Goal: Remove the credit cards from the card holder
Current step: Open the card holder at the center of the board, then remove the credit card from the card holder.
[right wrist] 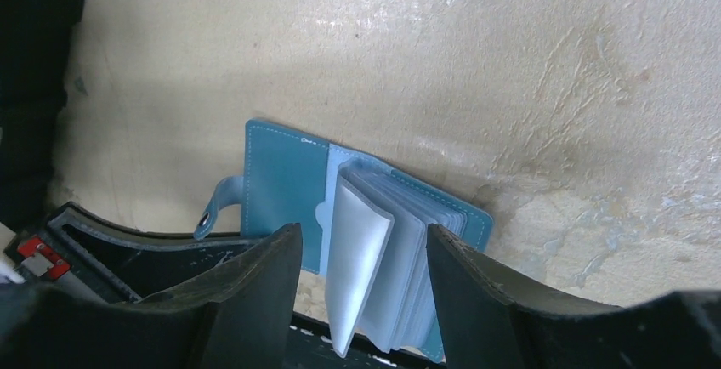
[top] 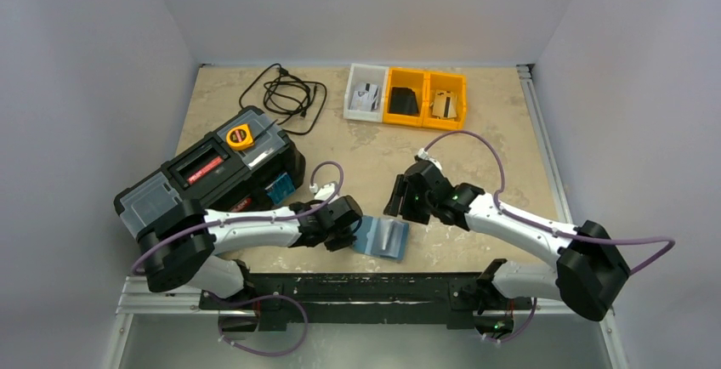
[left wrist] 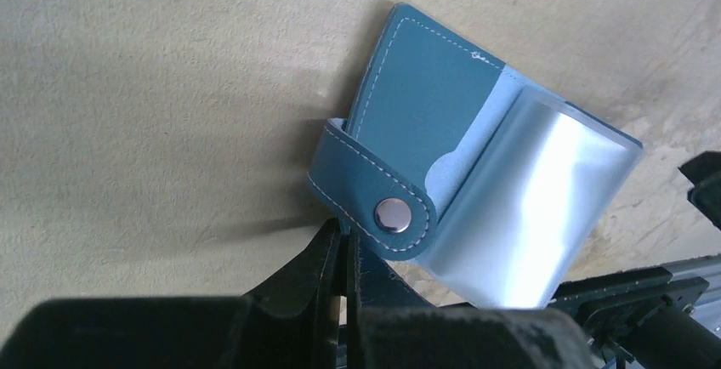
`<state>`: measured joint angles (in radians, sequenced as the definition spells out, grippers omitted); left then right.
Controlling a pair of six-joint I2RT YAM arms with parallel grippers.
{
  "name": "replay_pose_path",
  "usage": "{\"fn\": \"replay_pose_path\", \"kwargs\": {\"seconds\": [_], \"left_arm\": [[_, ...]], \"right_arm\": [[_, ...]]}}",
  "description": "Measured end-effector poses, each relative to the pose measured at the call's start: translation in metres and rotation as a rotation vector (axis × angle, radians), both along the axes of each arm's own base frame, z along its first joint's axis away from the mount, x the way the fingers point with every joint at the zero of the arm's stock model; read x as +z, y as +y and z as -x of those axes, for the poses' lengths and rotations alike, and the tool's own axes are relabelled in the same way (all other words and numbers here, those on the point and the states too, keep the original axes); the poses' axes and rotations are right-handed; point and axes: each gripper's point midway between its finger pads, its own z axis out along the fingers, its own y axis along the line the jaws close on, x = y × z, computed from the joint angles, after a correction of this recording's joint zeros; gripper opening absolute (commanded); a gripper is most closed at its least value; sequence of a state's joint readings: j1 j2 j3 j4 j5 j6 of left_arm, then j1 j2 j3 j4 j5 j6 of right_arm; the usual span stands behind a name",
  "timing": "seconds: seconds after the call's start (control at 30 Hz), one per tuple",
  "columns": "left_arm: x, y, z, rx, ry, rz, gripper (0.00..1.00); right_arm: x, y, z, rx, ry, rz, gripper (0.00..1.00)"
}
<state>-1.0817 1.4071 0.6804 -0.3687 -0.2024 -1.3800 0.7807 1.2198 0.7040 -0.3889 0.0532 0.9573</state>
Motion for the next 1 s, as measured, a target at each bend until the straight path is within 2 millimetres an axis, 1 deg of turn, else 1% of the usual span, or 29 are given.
{"fn": "replay_pose_path", "kwargs": {"seconds": [0.13, 0.2, 0.27, 0.33, 0.4, 0.47, 0.63, 0.77, 0.87, 1.0], "left_arm": [[-0.008, -0.001, 0.002, 0.039, 0.026, -0.008, 0.00], [-0.008, -0.004, 0.002, 0.059, 0.034, 0.000, 0.00], [-0.008, -0.008, 0.001, 0.078, 0.041, 0.012, 0.00], [-0.008, -0.012, -0.001, 0.096, 0.048, 0.021, 0.00], [-0.008, -0.016, -0.002, 0.110, 0.052, 0.030, 0.00], [-0.008, -0.021, -0.004, 0.123, 0.057, 0.048, 0.00], [-0.009, -0.036, -0.008, 0.152, 0.076, 0.089, 0.00], [-0.009, -0.045, -0.010, 0.167, 0.087, 0.120, 0.00], [-0.009, -0.046, -0.010, 0.173, 0.093, 0.127, 0.00], [-0.009, -0.046, -0.010, 0.175, 0.095, 0.128, 0.00]], "right_arm": [[-0.002, 0.000, 0.004, 0.002, 0.006, -0.019, 0.55], [0.000, -0.002, 0.007, 0.002, 0.003, -0.024, 0.50], [0.006, -0.004, 0.009, 0.002, -0.009, -0.038, 0.47], [0.016, -0.004, 0.010, 0.005, -0.030, -0.065, 0.41], [0.024, -0.002, 0.012, 0.013, -0.042, -0.096, 0.41], [0.024, -0.001, 0.015, 0.019, -0.038, -0.113, 0.42], [0.006, -0.007, 0.028, 0.024, 0.015, -0.088, 0.43], [-0.001, -0.012, 0.031, 0.020, 0.032, -0.070, 0.46], [-0.002, -0.014, 0.033, 0.018, 0.035, -0.064, 0.49], [-0.006, -0.021, 0.036, 0.005, 0.042, -0.036, 0.54]]}}
